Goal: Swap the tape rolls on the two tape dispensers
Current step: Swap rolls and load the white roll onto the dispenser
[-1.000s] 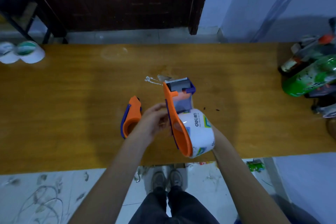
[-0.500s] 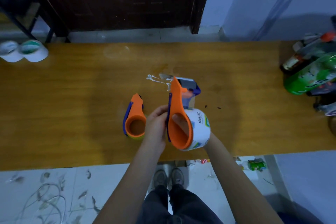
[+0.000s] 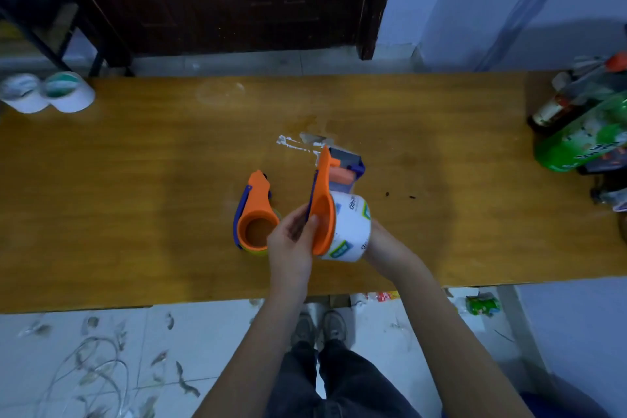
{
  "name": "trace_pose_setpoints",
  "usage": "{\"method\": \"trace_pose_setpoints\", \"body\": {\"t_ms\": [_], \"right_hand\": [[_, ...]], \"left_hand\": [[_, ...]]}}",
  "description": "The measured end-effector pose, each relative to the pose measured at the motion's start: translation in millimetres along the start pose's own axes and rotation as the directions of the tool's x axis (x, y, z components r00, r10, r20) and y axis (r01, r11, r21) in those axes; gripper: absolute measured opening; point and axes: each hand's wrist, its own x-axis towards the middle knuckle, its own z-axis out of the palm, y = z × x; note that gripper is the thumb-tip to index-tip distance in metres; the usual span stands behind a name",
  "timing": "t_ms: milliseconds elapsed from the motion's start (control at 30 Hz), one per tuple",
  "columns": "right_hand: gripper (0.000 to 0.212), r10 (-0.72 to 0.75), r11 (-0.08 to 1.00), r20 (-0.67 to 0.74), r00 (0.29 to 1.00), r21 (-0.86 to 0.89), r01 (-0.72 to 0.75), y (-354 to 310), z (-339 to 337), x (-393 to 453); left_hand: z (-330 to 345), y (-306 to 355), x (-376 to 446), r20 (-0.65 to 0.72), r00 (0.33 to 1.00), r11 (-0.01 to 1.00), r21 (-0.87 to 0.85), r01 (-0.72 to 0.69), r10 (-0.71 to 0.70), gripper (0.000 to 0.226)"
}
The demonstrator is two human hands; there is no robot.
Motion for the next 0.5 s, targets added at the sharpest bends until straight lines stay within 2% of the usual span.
{"method": "trace_pose_setpoints", "body": {"t_ms": [67, 133, 167, 233, 300, 333, 500], "right_hand": [[0.023, 0.081, 0.994, -0.169, 0.982, 0.089, -0.066, -2, -8, 0], [0.025, 0.117, 0.98, -0.316, 0.942, 0.188, -0.059, 1, -16, -6], [0.028, 0.118, 0.984, -0.331, 0.936, 0.167, -0.065, 5, -18, -9], [0.039, 0.056, 0.994, -0.263, 0.963, -0.08, -0.08, 13, -17, -15], [0.048, -0.019, 0.952, -0.239, 0.971, -0.3, -0.055, 21, -12, -10], [0.049, -0.035, 0.939, -0.259, 0.965, -0.339, -0.057, 25, -10, -4], [0.036, 0.002, 0.941, -0.344, 0.939, -0.318, -0.118, 36, -4, 17]], "left_hand": [[-4, -1, 5, -0.069, 0.993, 0.984, 0.157, -0.082, 0.094, 0.02], [-8, -3, 11, -0.084, 0.974, 0.915, 0.368, -0.168, 0.212, 0.025], [-7, -5, 13, -0.079, 0.961, 0.86, 0.47, -0.2, 0.266, 0.027], [-5, -13, 19, -0.063, 0.944, 0.768, 0.601, -0.223, 0.324, 0.029], [-3, -21, 23, -0.081, 0.943, 0.736, 0.648, -0.196, 0.322, 0.032], [-2, -26, 26, -0.09, 0.944, 0.733, 0.654, -0.185, 0.319, 0.033], [-2, -45, 30, -0.119, 0.953, 0.718, 0.685, -0.124, 0.278, 0.041]]}}
